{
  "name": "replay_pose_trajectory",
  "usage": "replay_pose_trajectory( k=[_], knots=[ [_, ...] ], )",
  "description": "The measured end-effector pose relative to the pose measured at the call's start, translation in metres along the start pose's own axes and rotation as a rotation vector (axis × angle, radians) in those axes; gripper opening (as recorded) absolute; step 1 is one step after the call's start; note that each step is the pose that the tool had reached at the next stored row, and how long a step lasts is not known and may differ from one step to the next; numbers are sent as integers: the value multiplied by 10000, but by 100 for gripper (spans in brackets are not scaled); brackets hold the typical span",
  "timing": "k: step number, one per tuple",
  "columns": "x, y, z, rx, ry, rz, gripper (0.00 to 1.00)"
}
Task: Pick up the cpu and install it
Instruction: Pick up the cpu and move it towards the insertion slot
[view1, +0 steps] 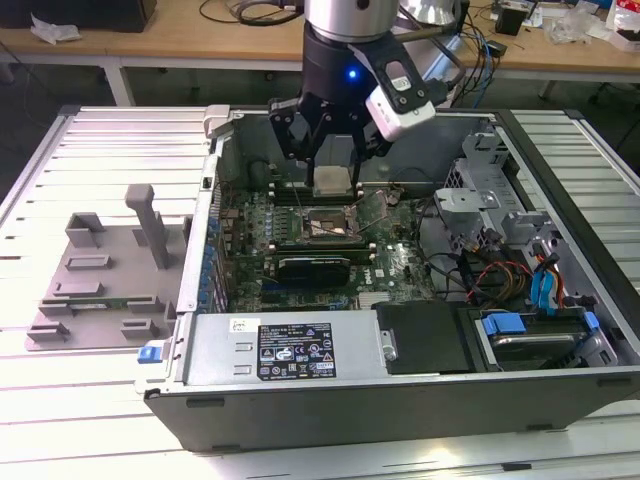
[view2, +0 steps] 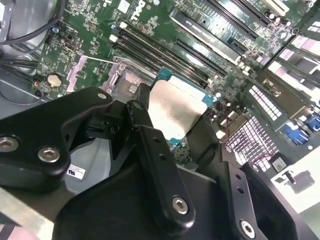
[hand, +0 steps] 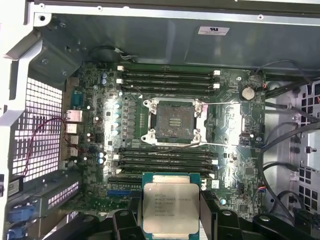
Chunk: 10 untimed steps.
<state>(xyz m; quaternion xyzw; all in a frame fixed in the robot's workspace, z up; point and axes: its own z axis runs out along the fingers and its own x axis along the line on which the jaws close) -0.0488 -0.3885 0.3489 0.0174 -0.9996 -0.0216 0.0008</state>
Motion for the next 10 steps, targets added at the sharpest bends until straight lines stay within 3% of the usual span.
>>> replay_pose_trajectory(
  k=[10],
  knots=[
    [-36, 52, 206, 0, 0, 1, 55]
  ],
)
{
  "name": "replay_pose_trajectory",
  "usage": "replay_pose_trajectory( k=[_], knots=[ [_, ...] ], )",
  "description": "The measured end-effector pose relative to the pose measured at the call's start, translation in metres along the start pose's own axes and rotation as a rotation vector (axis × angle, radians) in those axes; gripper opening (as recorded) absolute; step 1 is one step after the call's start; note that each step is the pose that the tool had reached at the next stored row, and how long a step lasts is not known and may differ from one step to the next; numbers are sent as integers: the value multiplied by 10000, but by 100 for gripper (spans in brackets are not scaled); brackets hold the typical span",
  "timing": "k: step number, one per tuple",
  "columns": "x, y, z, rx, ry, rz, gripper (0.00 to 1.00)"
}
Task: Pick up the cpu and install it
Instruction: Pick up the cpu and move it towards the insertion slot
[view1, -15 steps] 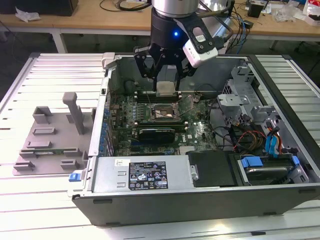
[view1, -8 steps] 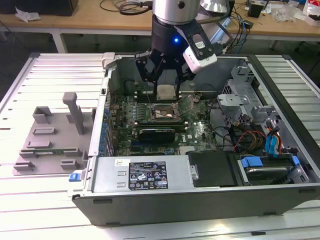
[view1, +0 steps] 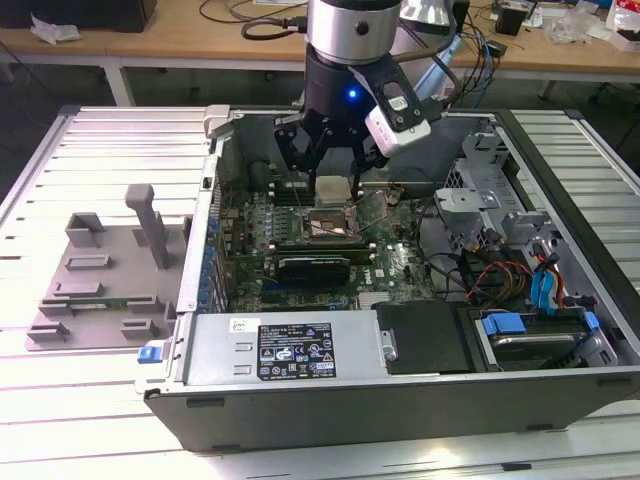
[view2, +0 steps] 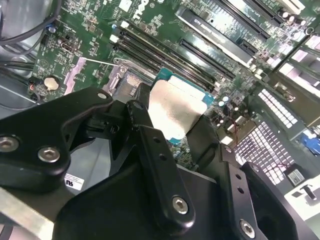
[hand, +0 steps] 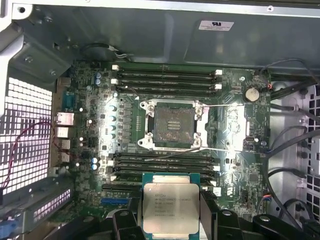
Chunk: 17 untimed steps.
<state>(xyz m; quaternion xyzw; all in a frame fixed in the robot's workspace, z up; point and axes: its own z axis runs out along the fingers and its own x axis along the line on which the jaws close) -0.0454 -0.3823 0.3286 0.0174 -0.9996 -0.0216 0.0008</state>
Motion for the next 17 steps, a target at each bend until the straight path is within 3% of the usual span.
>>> replay_pose_trajectory(
  k=[5, 9, 17],
  knots=[
    [-33, 11, 52, 0, 2, 0, 55],
    [-104, 43, 98, 0, 6, 0, 55],
    [-112, 131, 138, 1, 6, -1, 55]
  ],
)
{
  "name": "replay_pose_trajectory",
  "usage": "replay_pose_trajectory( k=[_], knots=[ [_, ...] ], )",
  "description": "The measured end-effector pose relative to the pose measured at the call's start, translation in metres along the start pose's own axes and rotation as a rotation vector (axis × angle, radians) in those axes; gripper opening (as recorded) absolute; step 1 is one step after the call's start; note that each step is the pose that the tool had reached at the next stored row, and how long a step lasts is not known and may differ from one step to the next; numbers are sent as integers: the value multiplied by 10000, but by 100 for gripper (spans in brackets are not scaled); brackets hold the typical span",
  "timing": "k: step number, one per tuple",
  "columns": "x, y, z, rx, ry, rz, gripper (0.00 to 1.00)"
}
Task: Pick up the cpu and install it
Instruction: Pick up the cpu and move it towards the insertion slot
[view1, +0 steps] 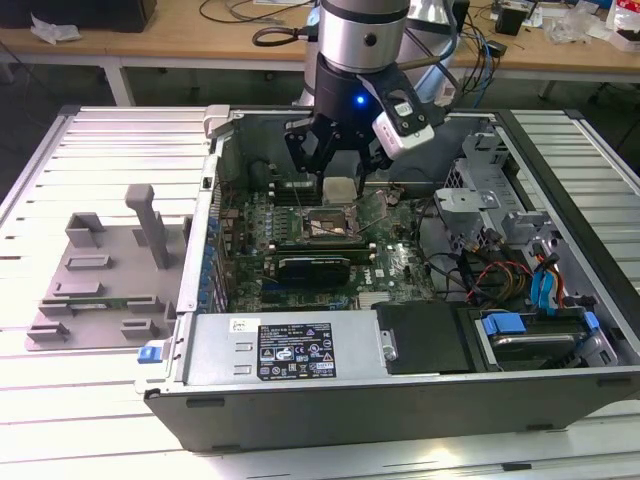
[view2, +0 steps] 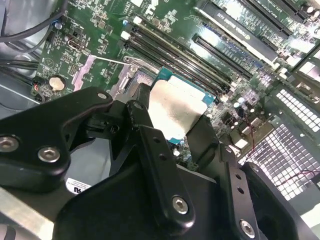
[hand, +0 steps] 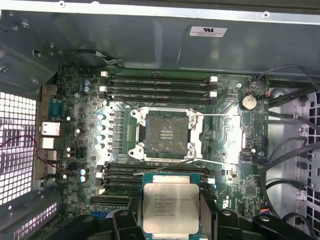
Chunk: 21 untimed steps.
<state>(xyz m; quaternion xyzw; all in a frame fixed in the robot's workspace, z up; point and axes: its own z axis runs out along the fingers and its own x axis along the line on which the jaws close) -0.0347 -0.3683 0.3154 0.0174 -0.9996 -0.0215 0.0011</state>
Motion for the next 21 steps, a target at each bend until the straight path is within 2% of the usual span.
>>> replay_pose_trajectory(
  k=[6, 7, 10, 21],
  knots=[
    [-3, 89, 27, 0, 0, 1, 55],
    [-4, 140, 42, 0, 1, 1, 55],
    [5, 201, 68, 0, 0, 1, 55],
    [19, 250, 130, -1, 0, 2, 55]
  ],
)
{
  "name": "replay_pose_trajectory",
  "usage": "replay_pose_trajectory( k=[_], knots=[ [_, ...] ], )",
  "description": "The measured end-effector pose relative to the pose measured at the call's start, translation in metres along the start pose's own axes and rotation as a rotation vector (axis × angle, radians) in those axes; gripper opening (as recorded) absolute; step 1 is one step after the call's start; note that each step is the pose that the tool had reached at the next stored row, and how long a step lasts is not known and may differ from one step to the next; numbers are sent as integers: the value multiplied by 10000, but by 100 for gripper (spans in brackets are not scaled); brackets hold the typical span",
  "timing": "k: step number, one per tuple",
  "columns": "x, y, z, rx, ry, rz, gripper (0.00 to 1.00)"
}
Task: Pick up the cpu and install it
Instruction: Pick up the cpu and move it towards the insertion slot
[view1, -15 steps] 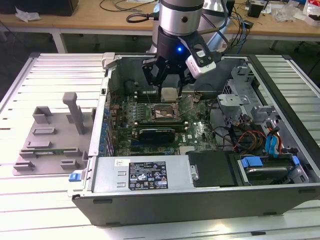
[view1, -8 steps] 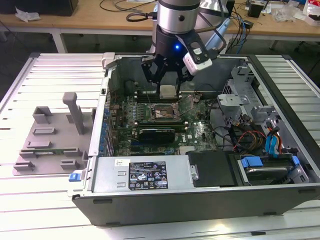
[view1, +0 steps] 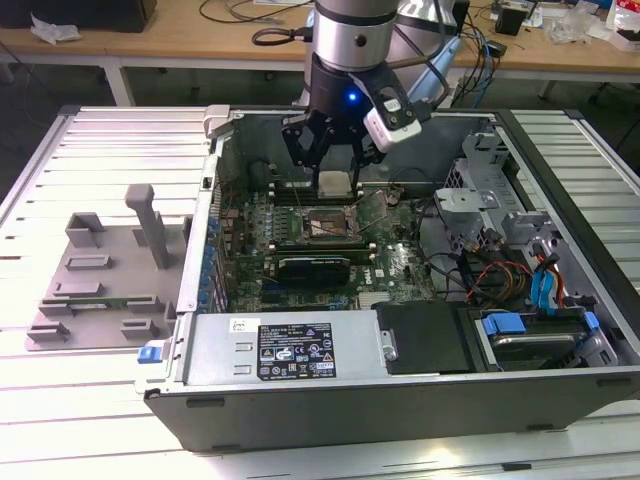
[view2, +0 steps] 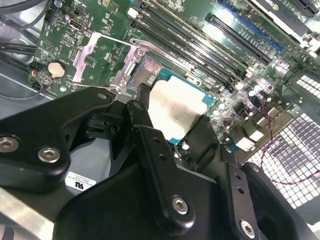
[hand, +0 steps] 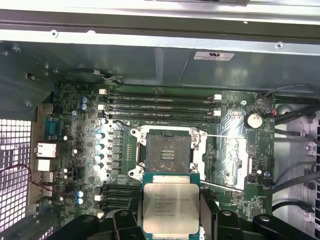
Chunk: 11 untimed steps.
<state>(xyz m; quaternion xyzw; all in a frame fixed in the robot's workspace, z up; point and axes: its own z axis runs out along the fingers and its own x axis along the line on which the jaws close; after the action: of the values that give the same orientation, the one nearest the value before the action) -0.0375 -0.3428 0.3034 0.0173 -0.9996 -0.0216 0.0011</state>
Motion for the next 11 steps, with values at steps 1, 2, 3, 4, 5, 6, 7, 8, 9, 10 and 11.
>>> replay_pose_trajectory(
  k=[1, 2, 3, 4, 5, 6, 7, 8, 9, 10, 11],
  knots=[
    [2, 5, 4, -1, 0, -1, 55],
    [4, 10, 7, -1, 0, -1, 55],
    [5, 18, 15, -2, -1, -1, 55],
    [5, 25, 25, 0, 0, -1, 55],
    [7, 48, 40, -1, 0, -1, 55],
    [9, 73, 52, 0, 0, -1, 55],
    [10, 87, 58, -2, 0, -1, 55],
    [12, 99, 63, -2, -1, -2, 55],
    [17, 115, 72, -1, 0, -2, 55],
    [20, 128, 91, -2, -1, -1, 55],
    [20, 136, 127, 0, 0, -3, 55]
  ],
)
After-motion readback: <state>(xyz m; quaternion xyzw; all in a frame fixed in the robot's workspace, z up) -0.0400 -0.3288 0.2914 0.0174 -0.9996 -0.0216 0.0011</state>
